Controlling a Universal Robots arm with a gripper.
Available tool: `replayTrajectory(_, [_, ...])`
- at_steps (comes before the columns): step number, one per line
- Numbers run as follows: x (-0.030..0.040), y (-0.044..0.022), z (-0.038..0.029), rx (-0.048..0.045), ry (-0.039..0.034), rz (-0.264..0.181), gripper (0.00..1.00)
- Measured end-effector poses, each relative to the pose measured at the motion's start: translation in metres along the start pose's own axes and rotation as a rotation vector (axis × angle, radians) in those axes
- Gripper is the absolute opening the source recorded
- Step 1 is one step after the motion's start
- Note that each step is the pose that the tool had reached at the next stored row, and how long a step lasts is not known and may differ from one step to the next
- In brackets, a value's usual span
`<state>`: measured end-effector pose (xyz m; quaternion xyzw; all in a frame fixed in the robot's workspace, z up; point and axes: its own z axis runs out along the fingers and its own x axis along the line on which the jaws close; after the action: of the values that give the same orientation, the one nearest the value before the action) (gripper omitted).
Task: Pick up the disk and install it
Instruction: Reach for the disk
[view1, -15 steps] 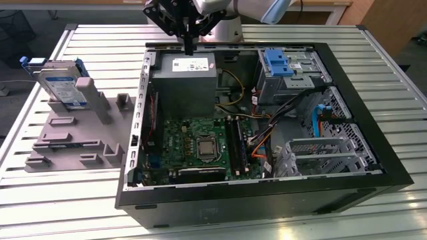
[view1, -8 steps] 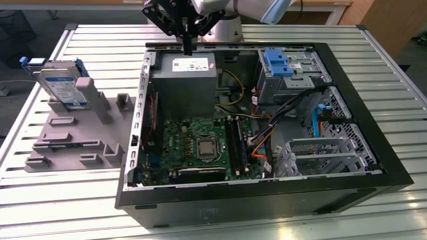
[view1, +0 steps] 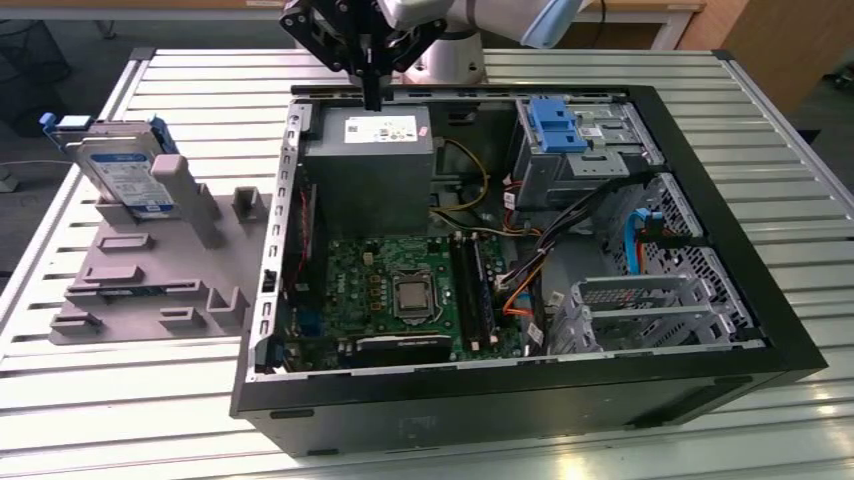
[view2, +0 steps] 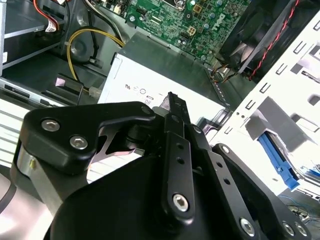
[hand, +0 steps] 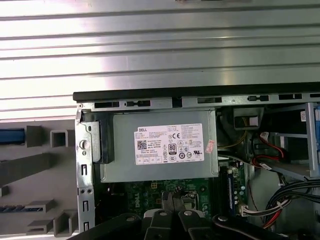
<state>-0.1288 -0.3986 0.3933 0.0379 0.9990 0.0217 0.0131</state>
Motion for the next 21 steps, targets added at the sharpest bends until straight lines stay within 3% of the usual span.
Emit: replayTrajectory(21, [0.0099,0.0013,0.0003,0.0000,0.0000,0.000,0.11])
